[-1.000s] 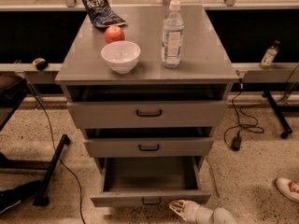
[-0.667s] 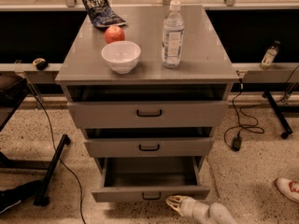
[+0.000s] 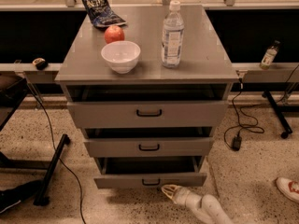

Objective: Close bottom drawer

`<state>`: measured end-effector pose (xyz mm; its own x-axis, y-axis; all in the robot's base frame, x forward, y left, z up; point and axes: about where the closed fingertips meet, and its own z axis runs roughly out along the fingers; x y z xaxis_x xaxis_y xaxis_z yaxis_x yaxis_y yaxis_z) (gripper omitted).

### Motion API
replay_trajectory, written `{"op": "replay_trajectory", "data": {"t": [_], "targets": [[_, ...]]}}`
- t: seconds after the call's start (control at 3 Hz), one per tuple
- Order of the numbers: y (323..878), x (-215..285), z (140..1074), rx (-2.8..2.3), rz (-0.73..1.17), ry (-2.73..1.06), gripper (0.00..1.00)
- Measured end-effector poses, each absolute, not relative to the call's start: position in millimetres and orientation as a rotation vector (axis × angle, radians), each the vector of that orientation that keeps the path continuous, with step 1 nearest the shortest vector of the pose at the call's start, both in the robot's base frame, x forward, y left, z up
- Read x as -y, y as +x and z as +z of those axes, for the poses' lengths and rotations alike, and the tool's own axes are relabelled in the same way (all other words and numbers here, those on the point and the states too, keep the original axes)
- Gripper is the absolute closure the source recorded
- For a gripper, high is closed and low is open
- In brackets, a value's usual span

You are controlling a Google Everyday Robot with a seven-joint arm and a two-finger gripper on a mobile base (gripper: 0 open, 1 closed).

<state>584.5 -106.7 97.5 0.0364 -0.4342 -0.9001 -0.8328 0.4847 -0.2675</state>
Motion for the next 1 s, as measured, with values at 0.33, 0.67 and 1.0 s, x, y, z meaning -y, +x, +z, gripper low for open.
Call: {"op": "replay_trajectory", "data": {"t": [0.33,0.67,1.0], "targets": [[607,103,92,-1.591,0.425,-1.098,1.00],[627,100,96,-1.575,0.412,-1.092,1.00],[639,99,100,-1.564,0.408,-1.097,1.00]]}}
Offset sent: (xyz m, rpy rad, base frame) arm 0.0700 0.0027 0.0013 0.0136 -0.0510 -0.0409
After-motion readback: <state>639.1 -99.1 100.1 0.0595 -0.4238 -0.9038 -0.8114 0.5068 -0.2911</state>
